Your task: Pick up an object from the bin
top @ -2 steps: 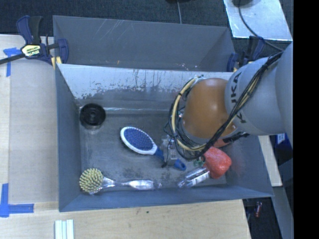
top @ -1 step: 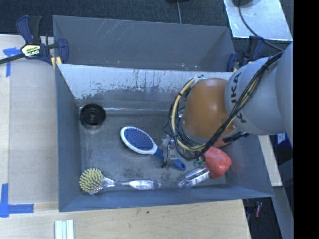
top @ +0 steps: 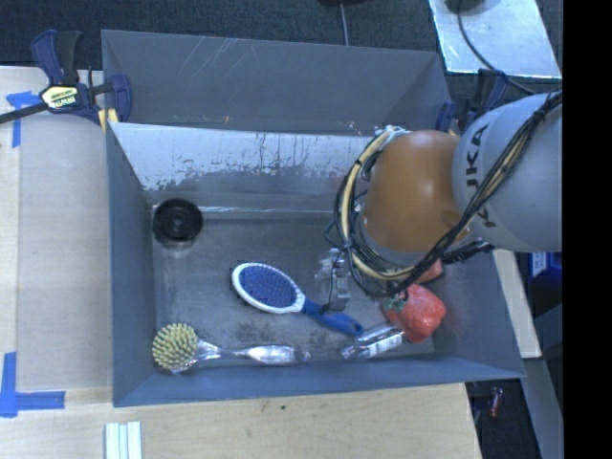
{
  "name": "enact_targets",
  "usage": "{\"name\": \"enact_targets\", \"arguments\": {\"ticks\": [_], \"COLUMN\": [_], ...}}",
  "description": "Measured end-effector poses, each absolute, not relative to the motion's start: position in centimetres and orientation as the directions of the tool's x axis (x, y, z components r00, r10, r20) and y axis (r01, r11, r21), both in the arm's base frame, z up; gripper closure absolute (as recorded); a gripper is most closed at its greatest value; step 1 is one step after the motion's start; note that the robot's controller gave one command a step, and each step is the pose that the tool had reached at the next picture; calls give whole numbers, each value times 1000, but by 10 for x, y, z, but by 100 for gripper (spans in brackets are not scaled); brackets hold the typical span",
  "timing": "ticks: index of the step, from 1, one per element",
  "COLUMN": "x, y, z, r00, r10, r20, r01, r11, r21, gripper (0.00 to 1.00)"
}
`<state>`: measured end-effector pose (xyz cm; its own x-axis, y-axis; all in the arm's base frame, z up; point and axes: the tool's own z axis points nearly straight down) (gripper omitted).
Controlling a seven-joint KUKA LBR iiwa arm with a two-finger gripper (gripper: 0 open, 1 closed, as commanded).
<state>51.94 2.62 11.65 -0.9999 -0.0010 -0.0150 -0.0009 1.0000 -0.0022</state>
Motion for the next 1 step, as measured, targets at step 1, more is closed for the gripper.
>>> {"name": "enact_targets", "arguments": {"ticks": [1], "x": [519], "y": [26], "z": [162], "r00": [-1000], "r10": [0], "r20": [-14], "r01": [0], "r11": [1000], "r21": [-2], "gripper": [100]}}
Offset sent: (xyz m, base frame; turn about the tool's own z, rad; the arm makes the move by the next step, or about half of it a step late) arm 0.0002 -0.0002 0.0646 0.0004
